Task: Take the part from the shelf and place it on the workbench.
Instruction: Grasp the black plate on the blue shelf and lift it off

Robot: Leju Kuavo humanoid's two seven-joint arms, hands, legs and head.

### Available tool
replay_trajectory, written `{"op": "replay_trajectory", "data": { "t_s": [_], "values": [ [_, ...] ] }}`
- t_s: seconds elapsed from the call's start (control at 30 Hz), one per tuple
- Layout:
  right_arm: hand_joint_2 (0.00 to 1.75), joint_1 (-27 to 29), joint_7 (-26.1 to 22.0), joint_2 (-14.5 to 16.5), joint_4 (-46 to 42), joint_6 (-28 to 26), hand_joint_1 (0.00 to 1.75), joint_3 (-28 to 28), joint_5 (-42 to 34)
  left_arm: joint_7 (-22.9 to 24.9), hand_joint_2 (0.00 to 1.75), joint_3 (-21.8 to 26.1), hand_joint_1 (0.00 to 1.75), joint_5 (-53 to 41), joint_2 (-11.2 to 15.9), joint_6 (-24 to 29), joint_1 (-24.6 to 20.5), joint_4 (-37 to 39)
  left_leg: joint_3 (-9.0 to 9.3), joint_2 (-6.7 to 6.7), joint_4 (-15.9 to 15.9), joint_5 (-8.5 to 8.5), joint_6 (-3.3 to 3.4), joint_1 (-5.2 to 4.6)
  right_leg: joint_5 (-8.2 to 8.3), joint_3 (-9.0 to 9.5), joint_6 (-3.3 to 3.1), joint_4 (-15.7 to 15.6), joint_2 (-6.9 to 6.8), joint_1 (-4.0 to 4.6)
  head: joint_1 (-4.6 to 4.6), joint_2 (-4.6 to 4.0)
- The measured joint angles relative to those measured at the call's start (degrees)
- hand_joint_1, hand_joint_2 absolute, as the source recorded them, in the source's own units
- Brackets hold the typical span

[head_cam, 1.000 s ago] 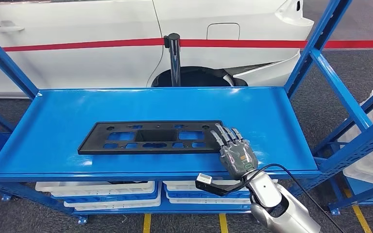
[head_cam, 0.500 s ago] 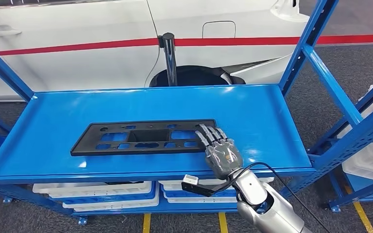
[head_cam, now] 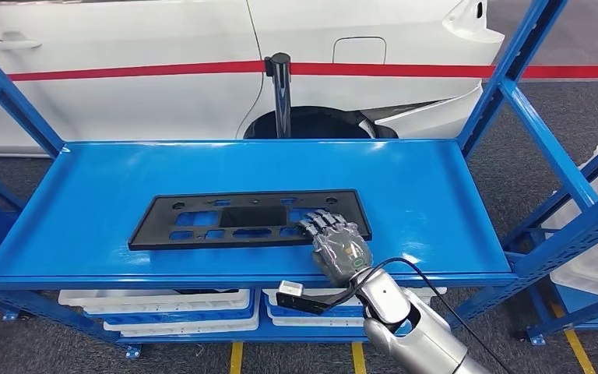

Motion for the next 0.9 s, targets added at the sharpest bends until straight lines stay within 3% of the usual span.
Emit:
{"op": "replay_trajectory", "data": {
  "t_s": [0.07, 0.17, 0.23, 0.3, 0.33, 0.37, 0.4, 0.5, 0.57, 0.63, 0.7, 0.73, 0.8, 0.83, 0.87, 0.9],
  "values": [
    [1.75, -0.67, 0.05, 0.58, 0.91, -0.36, 1.75, 0.19, -0.85, -0.01, 0.00, 0.01, 0.00, 0.00, -0.08, 0.00, -0.01, 0.02, -0.07, -0.05, 0.06, -0.11, -0.41, -0.26, 1.39, 2.47, -0.47, -4.95, 0.03, 0.19, -0.07, 0.00],
    [1.75, -1.02, 0.14, 1.18, 1.61, -0.73, 1.75, 0.25, -1.46, -0.02, 0.00, 0.01, 0.00, 0.01, -0.13, -0.02, 0.09, 0.02, -0.56, 0.00, 0.90, -0.87, -1.18, -0.30, 1.76, 2.88, -0.92, -6.02, 0.10, -0.06, -0.17, 0.00],
    [1.75, -1.38, 0.15, 1.40, 1.87, -0.82, 1.75, 0.27, -1.47, -0.02, 0.00, 0.01, 0.00, 0.02, -0.16, -0.07, 0.11, 0.03, -3.17, 0.10, 6.68, -4.30, -1.83, -0.11, 1.97, 2.96, -1.32, -6.19, -0.06, -0.29, -0.27, 0.00],
    [1.75, -1.62, 0.16, 1.60, 2.18, -0.90, 1.75, 0.27, -1.42, -0.01, 0.00, 0.02, 0.00, 0.02, -0.20, -0.09, 0.14, 0.04, -7.87, 0.15, 16.92, -8.95, -2.37, 0.10, 2.01, 2.88, -1.49, -6.18, -0.15, -0.31, -0.35, 0.00],
    [1.75, -1.65, 0.21, 1.69, 2.37, -0.92, 1.75, 0.27, -1.38, -0.01, 0.00, 0.03, 0.00, 0.02, -0.20, -0.09, 0.18, 0.04, -9.76, 0.16, 20.86, -10.24, -2.53, 0.19, 2.00, 2.87, -1.49, -6.17, -0.15, -0.31, -0.36, 0.00],
    [1.75, -1.68, 0.26, 1.75, 2.53, -0.97, 1.75, 0.27, -1.33, 0.00, 0.00, 0.04, 0.00, 0.02, -0.20, -0.09, 0.23, 0.04, -10.54, 0.16, 22.39, -10.33, -2.61, 0.26, 1.99, 2.90, -1.48, -6.16, -0.12, -0.32, -0.36, 0.00],
    [1.75, -1.75, 0.32, 1.79, 2.70, -1.03, 1.75, 0.27, -1.26, 0.00, 0.00, 0.07, 0.00, 0.02, -0.20, -0.09, 0.26, 0.04, -9.90, 0.17, 20.95, -9.17, -2.62, 0.32, 1.97, 2.98, -1.46, -6.16, -0.07, -0.33, -0.36, 0.00],
    [1.75, -2.29, 0.48, 1.82, 3.05, -1.10, 1.75, 0.26, -0.92, -0.02, 0.00, 0.19, 0.00, 0.01, -0.21, -0.09, 0.15, 0.04, -2.77, 0.15, 6.50, -2.91, -2.26, 0.35, 1.81, 3.29, -1.12, -6.08, 0.14, -0.26, -0.37, 0.00],
    [1.75, -2.64, 0.72, 1.78, 3.22, -1.09, 1.75, 0.26, -0.75, -0.02, 0.00, 0.27, 0.00, 0.01, -0.25, -0.09, 0.09, 0.04, 0.00, 0.13, 1.05, -1.11, -1.83, 0.26, 1.73, 3.31, -0.64, -6.11, 0.31, -0.04, -0.33, 0.00],
    [1.75, -2.83, 1.02, 1.71, 3.39, -1.07, 1.75, 0.25, -0.60, -0.02, 0.00, 0.32, 0.00, 0.00, -0.27, -0.09, 0.15, 0.04, 0.33, 0.16, 0.41, -0.73, -1.21, 0.20, 1.79, 3.28, -0.12, -6.23, 0.45, 0.04, -0.20, 0.00],
    [1.75, -3.03, 1.32, 1.57, 3.50, -1.05, 1.75, 0.23, -0.38, -0.04, 0.00, 0.33, 0.00, 0.00, -0.31, -0.06, 0.14, 0.04, 0.40, 0.29, 0.11, -0.39, -0.52, 0.28, 0.29, 2.34, 0.43, -4.17, 0.43, -0.12, -0.11, 0.00],
    [1.75, -3.14, 1.50, 1.45, 3.52, -1.04, 1.75, 0.23, -0.28, -0.05, 0.00, 0.34, 0.00, 0.00, -0.32, -0.02, 0.09, 0.04, 0.40, 0.38, -0.04, -0.23, -0.20, 0.36, -1.50, 0.94, 0.69, -1.14, 0.40, -0.19, -0.11, 0.00],
    [1.75, -3.25, 1.98, 1.09, 3.54, -1.02, 1.75, 0.21, -0.20, -0.11, 0.00, 0.38, 0.00, 0.00, -0.33, 0.07, 0.06, 0.04, 0.26, 0.47, -0.09, -0.15, 0.12, 0.35, -6.08, -3.62, 1.12, 8.59, 0.36, -0.24, -0.09, 0.00],
    [1.75, -3.28, 2.26, 0.87, 3.53, -1.03, 1.75, 0.18, -0.22, -0.15, 0.00, 0.45, 0.00, 0.00, -0.33, 0.09, 0.12, 0.04, 0.22, 0.48, -0.08, -0.15, 0.17, 0.34, -7.51, -5.69, 1.26, 12.82, 0.36, -0.27, -0.09, 0.00],
    [1.75, -3.37, 2.57, 0.61, 3.49, -1.02, 1.75, 0.10, -0.26, -0.20, 0.00, 0.57, 0.00, 0.00, -0.33, 0.09, 0.20, 0.04, 0.21, 0.48, -0.07, -0.16, 0.18, 0.34, -7.93, -6.91, 1.34, 15.24, 0.36, -0.29, -0.09, 0.00],
    [1.75, -3.51, 2.86, 0.35, 3.41, -0.98, 1.75, 0.00, -0.34, -0.24, 0.00, 0.77, 0.00, 0.00, -0.33, 0.09, 0.25, 0.04, 0.23, 0.44, -0.05, -0.17, 0.19, 0.36, -7.22, -6.96, 1.36, 15.18, 0.35, -0.30, -0.09, 0.00]
  ]
}}
